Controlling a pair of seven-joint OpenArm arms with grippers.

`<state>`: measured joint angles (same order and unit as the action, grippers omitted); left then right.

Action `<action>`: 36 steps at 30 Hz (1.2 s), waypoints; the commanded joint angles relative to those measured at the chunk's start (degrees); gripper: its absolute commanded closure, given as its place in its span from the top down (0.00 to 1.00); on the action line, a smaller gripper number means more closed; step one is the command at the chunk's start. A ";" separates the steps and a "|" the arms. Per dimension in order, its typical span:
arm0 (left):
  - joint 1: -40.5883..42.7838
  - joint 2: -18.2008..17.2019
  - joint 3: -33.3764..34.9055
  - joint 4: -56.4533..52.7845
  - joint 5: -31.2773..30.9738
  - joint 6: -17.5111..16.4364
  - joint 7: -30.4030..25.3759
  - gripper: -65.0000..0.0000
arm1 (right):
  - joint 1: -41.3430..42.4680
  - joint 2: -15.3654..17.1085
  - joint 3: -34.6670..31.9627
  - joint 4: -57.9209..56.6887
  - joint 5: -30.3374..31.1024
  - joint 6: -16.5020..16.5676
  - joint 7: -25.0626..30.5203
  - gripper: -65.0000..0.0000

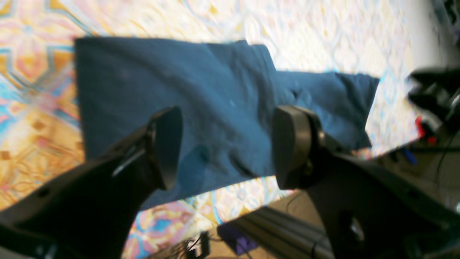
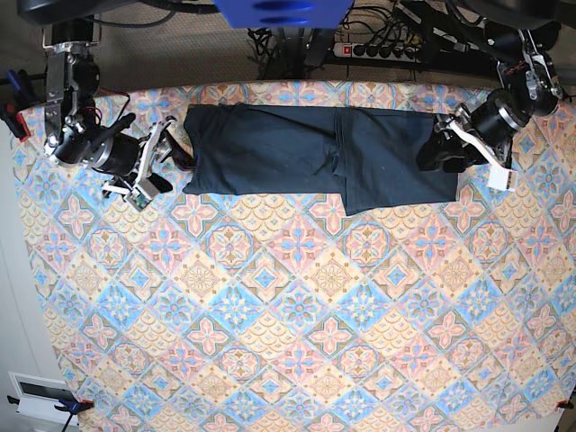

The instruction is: Layout the t-shirt on the table in an organized manner, then fold the t-shirt properly

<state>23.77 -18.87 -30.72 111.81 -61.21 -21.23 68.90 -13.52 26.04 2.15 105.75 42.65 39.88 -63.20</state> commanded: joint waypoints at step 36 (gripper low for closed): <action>-0.52 -0.51 -1.15 -3.02 -0.90 -0.17 -1.26 0.59 | 5.91 -8.59 0.70 -22.99 9.43 0.12 -1.11 0.27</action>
<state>23.53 -18.72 -31.33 107.83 -61.12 -21.10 68.75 -8.08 16.69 2.52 82.11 51.51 39.83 -64.36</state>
